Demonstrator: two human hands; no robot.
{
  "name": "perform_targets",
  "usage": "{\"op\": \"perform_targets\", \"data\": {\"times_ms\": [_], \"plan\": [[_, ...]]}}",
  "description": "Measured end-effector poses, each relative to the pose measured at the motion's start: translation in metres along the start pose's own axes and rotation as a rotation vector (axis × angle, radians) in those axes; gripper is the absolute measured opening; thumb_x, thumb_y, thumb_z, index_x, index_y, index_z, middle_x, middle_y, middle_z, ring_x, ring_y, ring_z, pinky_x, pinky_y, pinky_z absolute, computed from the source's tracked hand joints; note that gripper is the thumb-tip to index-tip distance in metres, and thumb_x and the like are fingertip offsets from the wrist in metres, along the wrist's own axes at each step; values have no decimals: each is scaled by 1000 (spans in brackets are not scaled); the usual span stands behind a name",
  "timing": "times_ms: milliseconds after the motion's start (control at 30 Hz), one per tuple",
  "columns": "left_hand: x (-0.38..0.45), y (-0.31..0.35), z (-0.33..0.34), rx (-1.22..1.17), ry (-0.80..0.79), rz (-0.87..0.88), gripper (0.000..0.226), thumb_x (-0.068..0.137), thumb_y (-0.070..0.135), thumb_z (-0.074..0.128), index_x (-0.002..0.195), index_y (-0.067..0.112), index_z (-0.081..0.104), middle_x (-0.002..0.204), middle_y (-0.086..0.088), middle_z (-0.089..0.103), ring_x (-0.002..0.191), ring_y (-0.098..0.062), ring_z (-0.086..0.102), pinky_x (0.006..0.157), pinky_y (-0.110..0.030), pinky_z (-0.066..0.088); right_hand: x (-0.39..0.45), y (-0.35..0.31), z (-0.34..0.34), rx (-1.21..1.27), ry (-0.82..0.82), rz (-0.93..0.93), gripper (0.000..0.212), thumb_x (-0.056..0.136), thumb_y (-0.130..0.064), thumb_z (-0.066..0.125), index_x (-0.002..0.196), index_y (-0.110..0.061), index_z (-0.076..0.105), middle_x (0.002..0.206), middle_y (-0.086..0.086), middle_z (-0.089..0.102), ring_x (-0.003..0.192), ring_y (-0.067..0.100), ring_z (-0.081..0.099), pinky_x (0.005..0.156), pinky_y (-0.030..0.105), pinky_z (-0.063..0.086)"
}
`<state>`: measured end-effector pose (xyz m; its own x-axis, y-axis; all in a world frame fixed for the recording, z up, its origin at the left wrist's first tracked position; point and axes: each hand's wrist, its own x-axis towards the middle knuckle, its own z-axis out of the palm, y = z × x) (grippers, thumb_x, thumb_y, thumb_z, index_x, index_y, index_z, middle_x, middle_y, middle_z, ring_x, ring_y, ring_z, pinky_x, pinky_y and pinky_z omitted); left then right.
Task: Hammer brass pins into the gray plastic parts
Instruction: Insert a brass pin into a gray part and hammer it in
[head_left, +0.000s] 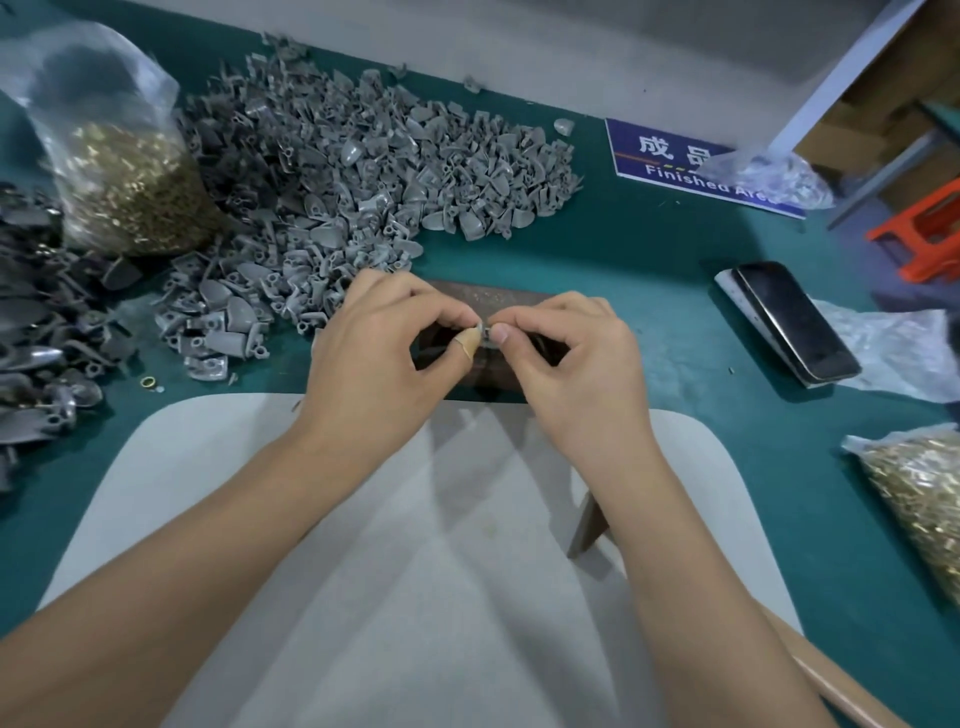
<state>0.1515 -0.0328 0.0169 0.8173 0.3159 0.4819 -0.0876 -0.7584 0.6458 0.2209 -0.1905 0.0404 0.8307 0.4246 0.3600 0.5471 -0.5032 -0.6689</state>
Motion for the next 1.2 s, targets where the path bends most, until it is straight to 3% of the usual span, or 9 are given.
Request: {"op": "perform_targets", "data": {"times_ms": [167, 367, 467, 600, 700, 833, 1000, 1133, 1200], "plan": [[0, 0, -1, -7, -3, 8, 7, 91, 33, 73, 95, 30, 77, 92, 15, 61, 97, -10, 47, 78, -32, 43, 0, -9, -1, -189, 48, -79, 14, 91, -19, 72, 89, -29, 82, 85, -10, 64, 94, 21, 51, 78, 33, 44], [1, -4, 1, -57, -1, 20, 9, 89, 23, 77, 97, 25, 80, 92, 11, 64, 98, -16, 50, 82, -36, 44, 1, -19, -2, -373, 26, -161, 17, 91, -22, 66, 81, -25, 79, 84, -11, 60, 91, 19, 45, 73, 34, 39], [2, -5, 1, -70, 0, 27, 9, 90, 25, 77, 98, 25, 80, 91, 11, 64, 97, -15, 49, 83, -30, 42, 4, -17, -2, -327, -20, -77, 18, 93, -24, 67, 86, -32, 80, 84, -14, 58, 92, 16, 44, 69, 30, 34], [1, -3, 1, -80, -1, 27, 10, 92, 33, 74, 99, 28, 78, 92, 14, 62, 96, -14, 50, 84, -21, 39, 6, -10, -3, -179, -50, 16, 19, 93, -24, 70, 89, -39, 80, 86, -17, 62, 95, 19, 48, 77, 30, 41], [0, -3, 1, -75, 0, 20, 9, 91, 37, 74, 99, 31, 77, 92, 17, 61, 96, -12, 49, 81, -28, 43, 6, -9, -1, -125, -54, 45, 19, 93, -24, 70, 86, -39, 80, 85, -15, 63, 95, 21, 50, 80, 28, 38], [1, -1, 1, -29, 11, 5, 6, 91, 39, 74, 96, 36, 75, 91, 18, 61, 96, -8, 47, 76, -32, 45, 6, -11, -3, -162, -48, 77, 17, 93, -30, 70, 84, -43, 78, 86, -17, 66, 97, 21, 52, 89, 42, 39], [1, -1, 1, -19, -6, -12, 6, 91, 39, 72, 96, 37, 74, 90, 19, 60, 97, -8, 48, 76, -37, 48, -1, -19, -2, -385, 57, -61, 13, 91, -32, 71, 87, -42, 78, 85, -17, 64, 90, 17, 46, 80, 34, 24], [1, -1, 1, -15, -3, -11, 9, 91, 44, 69, 96, 39, 74, 90, 18, 61, 98, -7, 47, 75, -34, 47, 2, -13, -4, -237, -8, 39, 16, 93, -33, 69, 85, -44, 78, 88, -17, 67, 95, 18, 50, 86, 42, 35], [1, -1, 1, -17, -6, -11, 10, 91, 46, 69, 96, 39, 74, 90, 17, 62, 97, -6, 46, 74, -31, 46, 2, -12, -4, -223, -19, 52, 16, 93, -34, 69, 84, -45, 77, 88, -17, 68, 95, 17, 52, 86, 42, 34]]}}
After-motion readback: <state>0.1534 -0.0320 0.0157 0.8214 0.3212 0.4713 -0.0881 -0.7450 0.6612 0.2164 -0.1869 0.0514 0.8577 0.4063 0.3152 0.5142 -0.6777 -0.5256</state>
